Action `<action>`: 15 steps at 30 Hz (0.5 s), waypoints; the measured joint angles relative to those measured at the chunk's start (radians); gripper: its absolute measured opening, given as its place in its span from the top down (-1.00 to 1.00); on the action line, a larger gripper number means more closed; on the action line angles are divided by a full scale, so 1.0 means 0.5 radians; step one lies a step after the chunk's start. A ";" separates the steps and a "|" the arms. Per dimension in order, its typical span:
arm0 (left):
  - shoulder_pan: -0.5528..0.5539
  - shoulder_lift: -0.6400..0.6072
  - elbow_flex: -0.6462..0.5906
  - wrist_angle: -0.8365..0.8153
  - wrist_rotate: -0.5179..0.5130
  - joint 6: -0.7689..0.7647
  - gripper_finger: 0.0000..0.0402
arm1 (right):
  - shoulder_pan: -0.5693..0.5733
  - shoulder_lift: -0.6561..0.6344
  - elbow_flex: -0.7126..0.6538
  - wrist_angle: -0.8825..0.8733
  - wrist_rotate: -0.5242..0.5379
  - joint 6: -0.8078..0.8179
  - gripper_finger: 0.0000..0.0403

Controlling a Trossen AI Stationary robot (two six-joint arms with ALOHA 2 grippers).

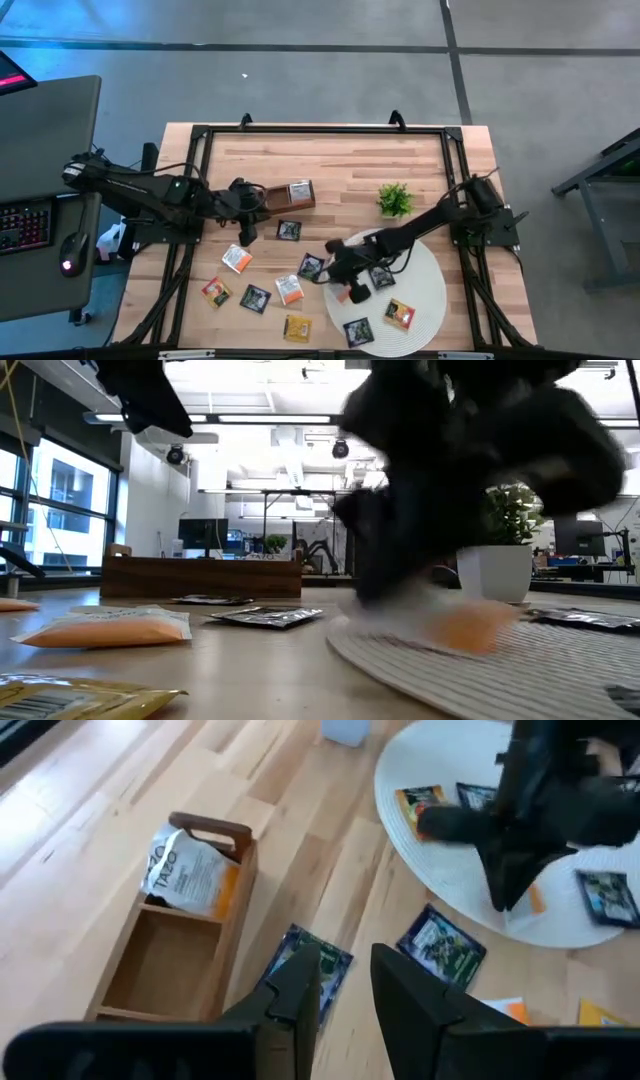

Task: Pick & Place Tea
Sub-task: Put the white tea bag into the right section of the wooden organizer

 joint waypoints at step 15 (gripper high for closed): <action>-0.112 0.148 -0.001 0.279 -0.053 -0.035 0.56 | -0.658 -0.048 0.009 0.974 1.196 -0.469 0.98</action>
